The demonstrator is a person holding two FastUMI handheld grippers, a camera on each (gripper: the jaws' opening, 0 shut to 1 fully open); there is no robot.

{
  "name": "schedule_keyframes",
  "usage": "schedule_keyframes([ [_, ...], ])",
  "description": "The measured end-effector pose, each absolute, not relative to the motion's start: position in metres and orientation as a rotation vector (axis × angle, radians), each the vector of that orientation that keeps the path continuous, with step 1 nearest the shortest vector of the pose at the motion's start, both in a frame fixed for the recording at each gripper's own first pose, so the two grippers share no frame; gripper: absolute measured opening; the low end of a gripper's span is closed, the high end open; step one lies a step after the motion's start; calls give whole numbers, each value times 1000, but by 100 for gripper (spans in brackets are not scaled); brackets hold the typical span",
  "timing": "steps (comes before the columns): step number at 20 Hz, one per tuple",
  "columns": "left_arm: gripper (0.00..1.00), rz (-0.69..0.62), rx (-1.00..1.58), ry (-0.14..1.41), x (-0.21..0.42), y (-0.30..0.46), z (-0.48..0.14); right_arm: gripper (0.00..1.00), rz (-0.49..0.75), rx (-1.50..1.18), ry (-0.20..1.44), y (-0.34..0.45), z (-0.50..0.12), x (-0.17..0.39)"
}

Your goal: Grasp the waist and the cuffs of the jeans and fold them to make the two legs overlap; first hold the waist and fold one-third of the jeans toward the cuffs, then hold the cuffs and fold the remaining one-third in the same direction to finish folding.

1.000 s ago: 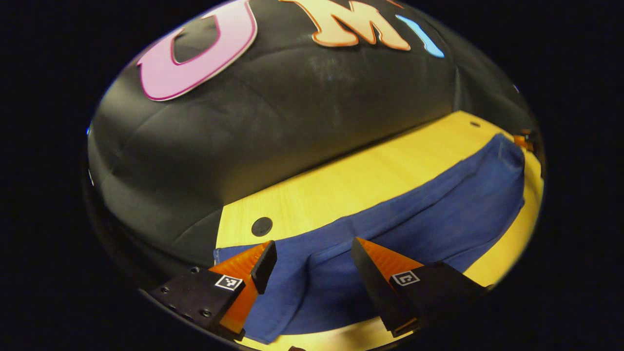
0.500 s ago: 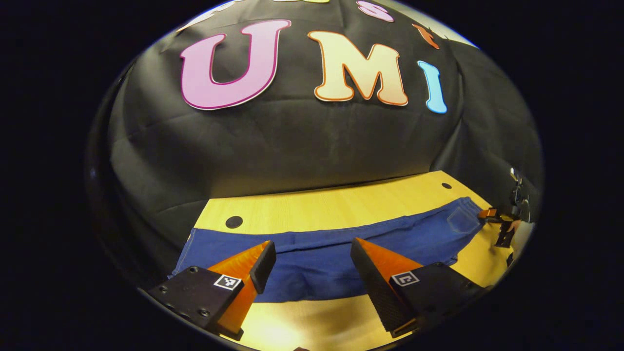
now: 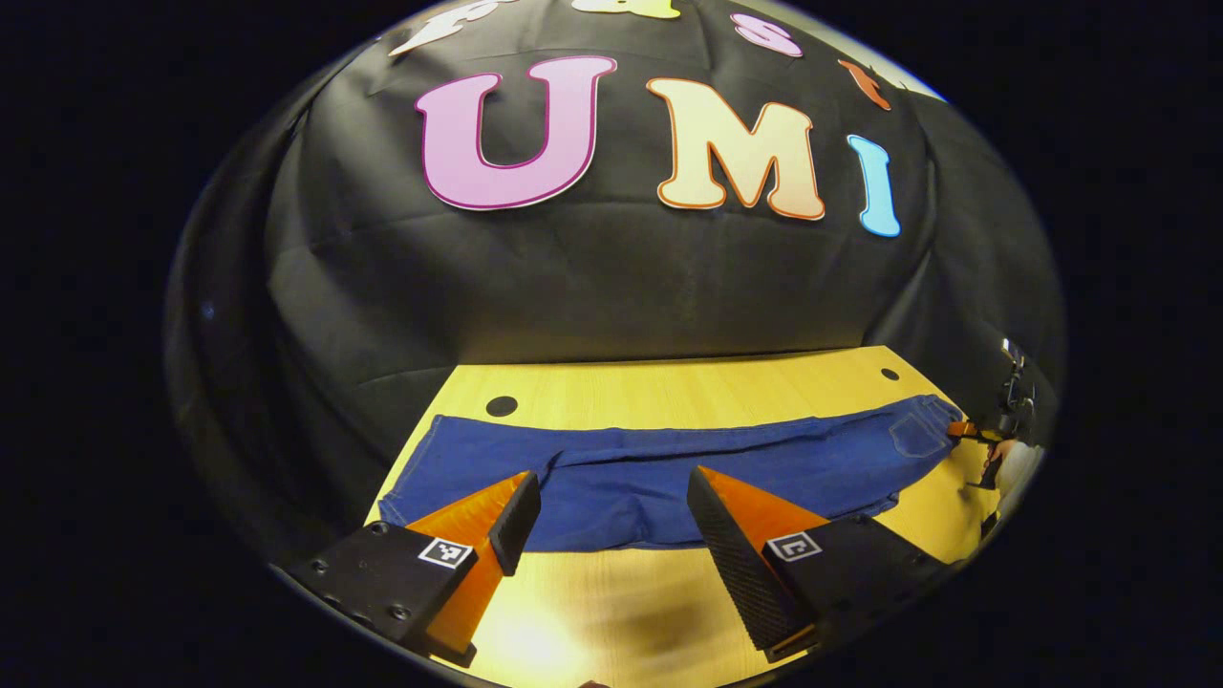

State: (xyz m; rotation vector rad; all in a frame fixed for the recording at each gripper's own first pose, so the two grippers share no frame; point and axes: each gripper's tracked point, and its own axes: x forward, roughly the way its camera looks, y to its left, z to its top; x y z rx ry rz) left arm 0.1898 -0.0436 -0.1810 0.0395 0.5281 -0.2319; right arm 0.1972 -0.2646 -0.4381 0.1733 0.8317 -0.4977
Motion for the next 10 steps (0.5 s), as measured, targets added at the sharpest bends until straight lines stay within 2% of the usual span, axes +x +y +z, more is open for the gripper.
schedule_keyframes([
  [1,95,-233,37,527,190,-40,-181,7,-527,170,830,-265,-438,197],
  [3,95,-239,29,532,188,-33,-183,12,-550,180,814,-255,-429,197],
  [4,95,-240,29,538,187,-27,-185,7,-547,183,784,-252,-412,200],
  [5,95,-240,25,538,188,-21,-185,10,-536,166,751,-248,-393,204],
  [8,96,-250,-15,534,188,-4,-187,7,-458,116,641,-213,-319,200],
  [10,96,-251,-24,532,190,9,-190,10,-405,95,581,-183,-268,200],
])
